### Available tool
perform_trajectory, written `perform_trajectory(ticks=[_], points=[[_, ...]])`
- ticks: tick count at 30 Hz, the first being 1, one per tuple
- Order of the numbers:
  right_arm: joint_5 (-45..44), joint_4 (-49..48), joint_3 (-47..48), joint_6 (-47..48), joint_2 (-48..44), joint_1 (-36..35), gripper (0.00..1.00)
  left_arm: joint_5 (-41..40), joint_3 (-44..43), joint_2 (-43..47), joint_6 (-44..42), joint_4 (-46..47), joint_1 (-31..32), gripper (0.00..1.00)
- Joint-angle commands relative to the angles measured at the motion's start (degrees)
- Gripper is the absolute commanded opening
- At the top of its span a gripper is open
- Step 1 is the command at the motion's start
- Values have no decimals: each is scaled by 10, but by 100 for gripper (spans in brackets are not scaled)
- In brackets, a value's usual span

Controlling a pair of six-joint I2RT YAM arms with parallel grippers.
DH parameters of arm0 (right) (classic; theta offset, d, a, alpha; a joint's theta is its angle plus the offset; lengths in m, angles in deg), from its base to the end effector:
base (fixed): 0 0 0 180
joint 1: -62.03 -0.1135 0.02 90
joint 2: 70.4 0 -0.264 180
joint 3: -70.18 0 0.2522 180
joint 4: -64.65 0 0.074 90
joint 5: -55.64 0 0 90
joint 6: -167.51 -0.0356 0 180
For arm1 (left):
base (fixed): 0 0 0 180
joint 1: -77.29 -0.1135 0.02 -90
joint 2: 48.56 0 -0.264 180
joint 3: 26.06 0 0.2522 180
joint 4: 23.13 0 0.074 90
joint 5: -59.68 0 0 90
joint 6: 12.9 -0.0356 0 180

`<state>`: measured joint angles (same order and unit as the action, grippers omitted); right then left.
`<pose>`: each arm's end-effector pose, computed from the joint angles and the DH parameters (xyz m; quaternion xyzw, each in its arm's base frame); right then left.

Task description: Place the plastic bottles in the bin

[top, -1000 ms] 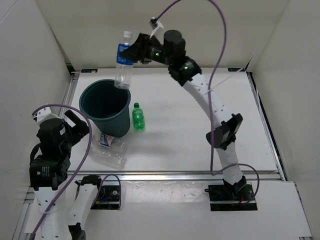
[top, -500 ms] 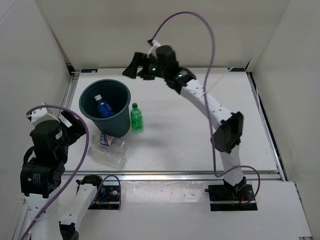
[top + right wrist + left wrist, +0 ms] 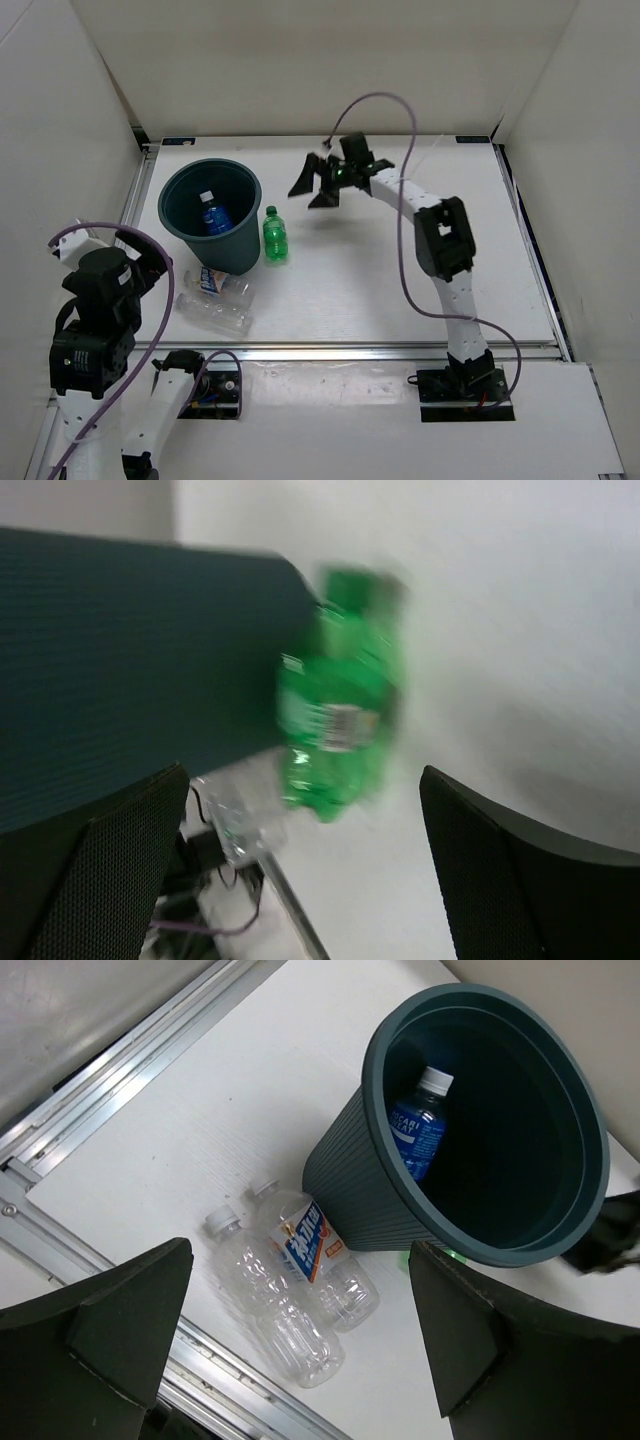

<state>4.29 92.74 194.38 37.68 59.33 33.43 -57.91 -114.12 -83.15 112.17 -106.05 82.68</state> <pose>0.4499 0.2706 0.2359 -0.0742 0.8430 0.4919 0.2046 0.0461 0.0122 0.4141 -0.3310 0.7799 0.0239 0.5306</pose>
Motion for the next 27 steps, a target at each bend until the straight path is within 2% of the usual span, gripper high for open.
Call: perform_trajectory(ticks=[1,9,14,21,23,27], points=[[99,20,5,13,35,-8,100,-22,9,2,37,-19,2,100],[160,20,41,2,141,-8,100,-33,29,2,60,-31,2,100],[134,86,123,15,192,-31,100,-52,29,-3,66,-52,2,100],[115,71,149,-23,222,-51,100,-52,23,-3,78,-81,2,100],[115,64,169,-34,242,-56,96,-52,18,-3,78,-81,2,100],[127,64,192,-57,262,-61,80,-52,18,-3,73,-92,2,100]])
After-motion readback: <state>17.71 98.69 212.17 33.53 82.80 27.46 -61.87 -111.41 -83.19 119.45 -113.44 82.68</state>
